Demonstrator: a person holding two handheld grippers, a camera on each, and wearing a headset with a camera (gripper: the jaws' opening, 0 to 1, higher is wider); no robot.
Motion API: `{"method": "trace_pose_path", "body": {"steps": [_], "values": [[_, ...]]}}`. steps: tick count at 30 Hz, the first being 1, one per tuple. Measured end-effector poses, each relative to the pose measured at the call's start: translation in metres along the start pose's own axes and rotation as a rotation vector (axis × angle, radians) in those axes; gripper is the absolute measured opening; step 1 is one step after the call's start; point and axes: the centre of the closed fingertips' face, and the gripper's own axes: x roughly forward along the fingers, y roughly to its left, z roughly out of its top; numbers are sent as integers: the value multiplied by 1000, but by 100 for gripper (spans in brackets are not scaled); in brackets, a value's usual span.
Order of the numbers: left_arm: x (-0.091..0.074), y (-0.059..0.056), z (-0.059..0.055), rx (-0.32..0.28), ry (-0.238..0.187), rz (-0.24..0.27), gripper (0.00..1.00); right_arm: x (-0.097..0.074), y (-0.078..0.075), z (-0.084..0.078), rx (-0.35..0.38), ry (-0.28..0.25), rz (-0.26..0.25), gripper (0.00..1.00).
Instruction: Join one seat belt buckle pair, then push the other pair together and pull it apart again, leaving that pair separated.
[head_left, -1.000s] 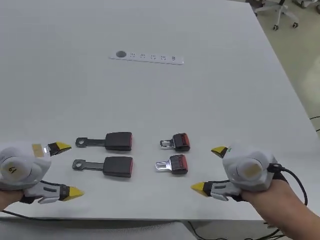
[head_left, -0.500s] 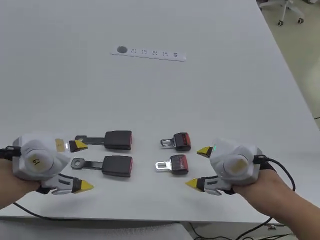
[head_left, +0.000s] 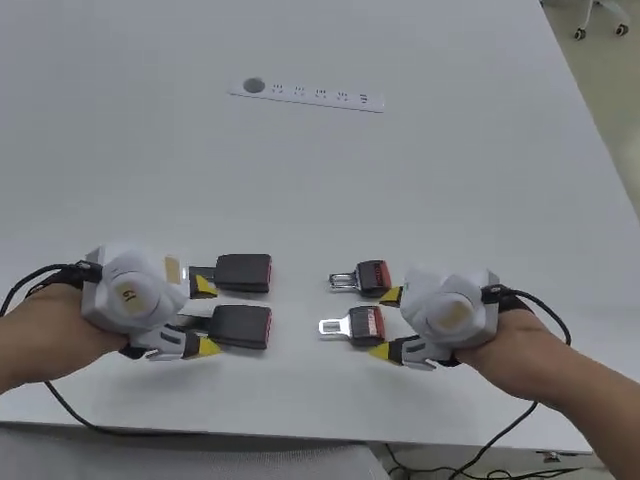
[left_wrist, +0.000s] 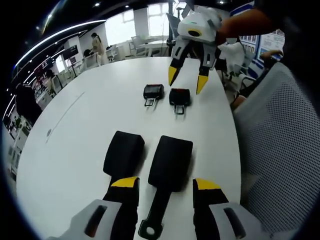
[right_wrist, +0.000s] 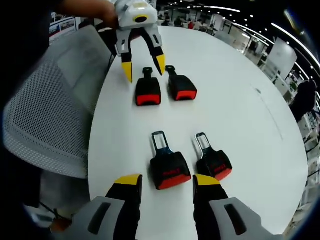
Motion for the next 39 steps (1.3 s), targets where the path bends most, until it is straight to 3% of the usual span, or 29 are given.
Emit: {"method": "trace_pose_path", "body": {"steps": [5, 8, 14, 18, 19, 27, 33, 39], "values": [[7, -1, 0, 49, 28, -28, 43, 3, -2, 3, -12, 9, 19, 37], [12, -2, 1, 39, 29, -57, 42, 7, -1, 3, -26, 17, 37, 34], [20, -1, 1, 76, 50, -81, 40, 13, -2, 2, -40, 38, 63, 34], [24, -3, -3, 118, 85, -90, 39, 17, -2, 0, -56, 49, 79, 34], [24, -3, 0, 113, 66, -96, 38, 21, -2, -2, -57, 54, 83, 33], [24, -4, -1, 120, 74, -113, 34, 18, -1, -1, -61, 66, 96, 33], [25, -6, 0, 168, 91, -116, 33, 17, 1, -3, -72, 77, 107, 33], [25, -7, -1, 182, 109, -125, 33, 19, -1, -5, -35, 41, 121, 33]]}}
